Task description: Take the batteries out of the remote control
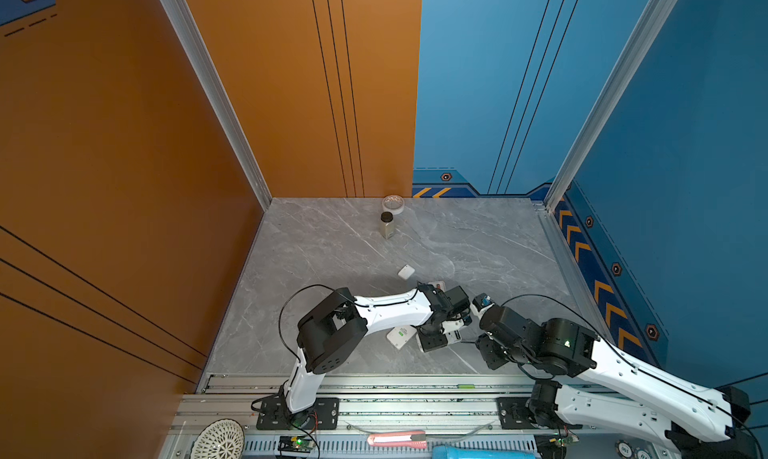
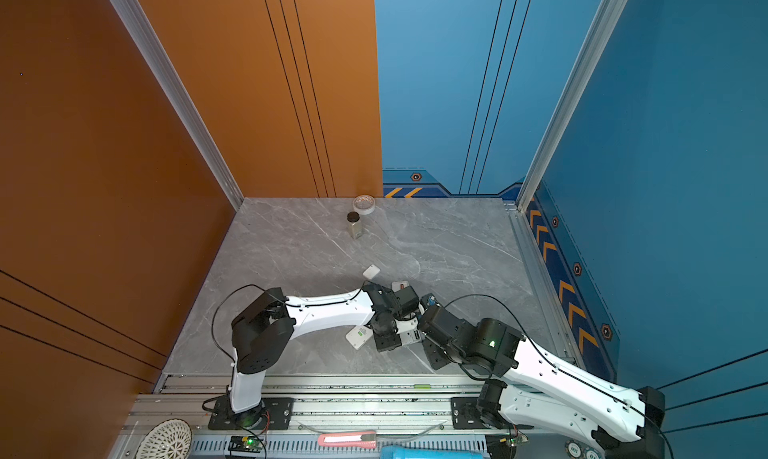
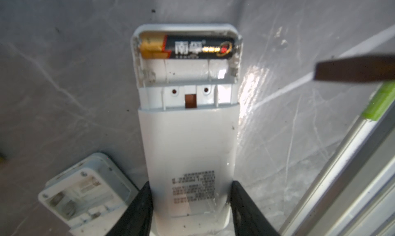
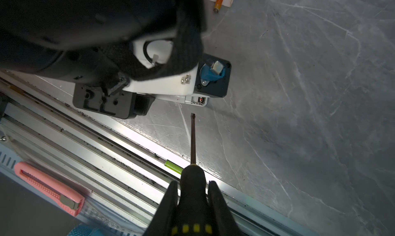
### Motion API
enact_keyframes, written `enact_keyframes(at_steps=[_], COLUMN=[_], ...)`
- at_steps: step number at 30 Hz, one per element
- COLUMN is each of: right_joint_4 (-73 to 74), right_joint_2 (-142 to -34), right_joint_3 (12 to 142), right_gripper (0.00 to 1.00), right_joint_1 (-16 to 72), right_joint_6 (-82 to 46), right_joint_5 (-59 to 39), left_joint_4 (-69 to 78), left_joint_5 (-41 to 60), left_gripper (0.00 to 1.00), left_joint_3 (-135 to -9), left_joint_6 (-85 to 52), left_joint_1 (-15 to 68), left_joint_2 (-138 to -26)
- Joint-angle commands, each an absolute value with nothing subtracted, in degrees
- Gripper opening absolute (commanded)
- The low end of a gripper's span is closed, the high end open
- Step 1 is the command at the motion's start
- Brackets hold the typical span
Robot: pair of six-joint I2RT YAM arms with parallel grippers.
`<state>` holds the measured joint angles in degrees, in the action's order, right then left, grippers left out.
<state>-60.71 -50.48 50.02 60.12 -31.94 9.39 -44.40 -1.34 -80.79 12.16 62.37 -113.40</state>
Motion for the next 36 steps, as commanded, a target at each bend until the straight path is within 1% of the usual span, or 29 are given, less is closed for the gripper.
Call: enact_keyframes(at_steps=[1, 8, 11, 15, 22, 36], right_joint_4=[-59.72, -57.78, -56.84, -57.16, -58.44, -56.2], right_joint_2=[-52.33, -53.0, -51.89, -47.63, -47.2, -50.67], right_joint_3=[51.37, 50.58, 49.55, 48.35, 46.72, 43.99], right_gripper=[0.0, 0.0, 0.0, 0.0, 0.0, 0.0], right_joint_1=[60.77, 61.12, 62.14, 65.88, 75.27, 75.32], right_joint_6=[-31.71, -30.4, -30.86, -34.21, -41.97, -42.9], right_joint_5=[13.57, 13.66, 13.82, 19.0, 26.9, 25.67], left_joint_4=[-45.13, -44.41, -44.34, -43.15, -42.36, -41.4], left_joint_5=[-8.34, -7.43, -5.2, -1.28, 0.16, 2.18], left_gripper=[0.09, 0.1, 0.1, 0.09, 0.08, 0.06], left_joint_3=[-77.21, -76.0, -75.68, -74.17, -72.47, -69.81], left_joint_6=[13.08, 12.33, 12.24, 11.55, 13.0, 13.71], left_joint_1=[63.53, 63.56, 63.02, 61.35, 60.49, 59.94], left_joint_2=[-113.82, -113.47, -113.42, -112.85, -112.63, -111.53])
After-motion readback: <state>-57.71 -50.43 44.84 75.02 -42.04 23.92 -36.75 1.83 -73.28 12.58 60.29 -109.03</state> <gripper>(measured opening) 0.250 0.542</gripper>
